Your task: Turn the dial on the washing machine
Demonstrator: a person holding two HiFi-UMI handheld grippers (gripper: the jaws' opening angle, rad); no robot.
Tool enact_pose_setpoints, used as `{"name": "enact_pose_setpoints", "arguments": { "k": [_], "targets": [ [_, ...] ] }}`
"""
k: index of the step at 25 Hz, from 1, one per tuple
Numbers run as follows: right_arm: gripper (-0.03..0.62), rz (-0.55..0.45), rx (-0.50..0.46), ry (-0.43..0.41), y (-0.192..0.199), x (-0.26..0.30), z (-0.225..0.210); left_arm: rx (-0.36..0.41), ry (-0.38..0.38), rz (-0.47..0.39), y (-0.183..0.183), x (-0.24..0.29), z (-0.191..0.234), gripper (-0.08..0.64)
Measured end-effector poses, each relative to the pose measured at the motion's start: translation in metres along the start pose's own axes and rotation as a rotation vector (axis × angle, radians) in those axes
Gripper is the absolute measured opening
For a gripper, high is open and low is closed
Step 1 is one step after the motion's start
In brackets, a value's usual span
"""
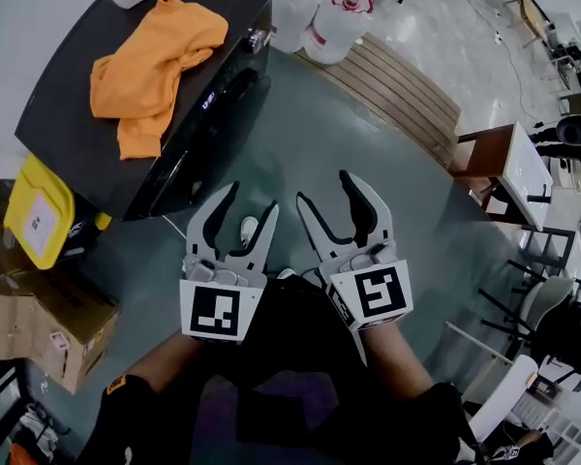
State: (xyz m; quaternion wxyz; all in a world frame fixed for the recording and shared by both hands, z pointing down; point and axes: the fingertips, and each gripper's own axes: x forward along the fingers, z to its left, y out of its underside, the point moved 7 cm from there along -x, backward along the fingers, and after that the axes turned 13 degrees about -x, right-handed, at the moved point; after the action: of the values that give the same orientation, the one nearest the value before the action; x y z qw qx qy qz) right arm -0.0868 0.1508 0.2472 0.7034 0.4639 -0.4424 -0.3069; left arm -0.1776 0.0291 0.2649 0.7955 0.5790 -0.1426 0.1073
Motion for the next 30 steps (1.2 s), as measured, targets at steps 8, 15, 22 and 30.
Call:
{"name": "enact_pose_setpoints", "arguments": {
  "k": [8, 15, 22, 30],
  "targets": [
    [0.328, -0.004, -0.030, -0.017, -0.023, 0.046, -0.023, -0.041, 0.017, -0.062, -0.033, 0.017, 0.030, 0.290],
    [0.336, 0.004, -0.097, -0.072, -0.028, 0.089, -0.040, -0.079, -0.050, -0.108, -0.044, 0.033, 0.054, 0.299],
    [0.336, -0.014, -0.169, -0.176, -0.018, 0.147, -0.075, -0.102, -0.169, -0.134, -0.052, 0.077, 0.065, 0.299],
    [0.336, -0.032, -0.273, -0.389, -0.006, 0.217, -0.123, -0.154, -0.353, -0.124, -0.057, 0.149, 0.062, 0.299]
  ]
}}
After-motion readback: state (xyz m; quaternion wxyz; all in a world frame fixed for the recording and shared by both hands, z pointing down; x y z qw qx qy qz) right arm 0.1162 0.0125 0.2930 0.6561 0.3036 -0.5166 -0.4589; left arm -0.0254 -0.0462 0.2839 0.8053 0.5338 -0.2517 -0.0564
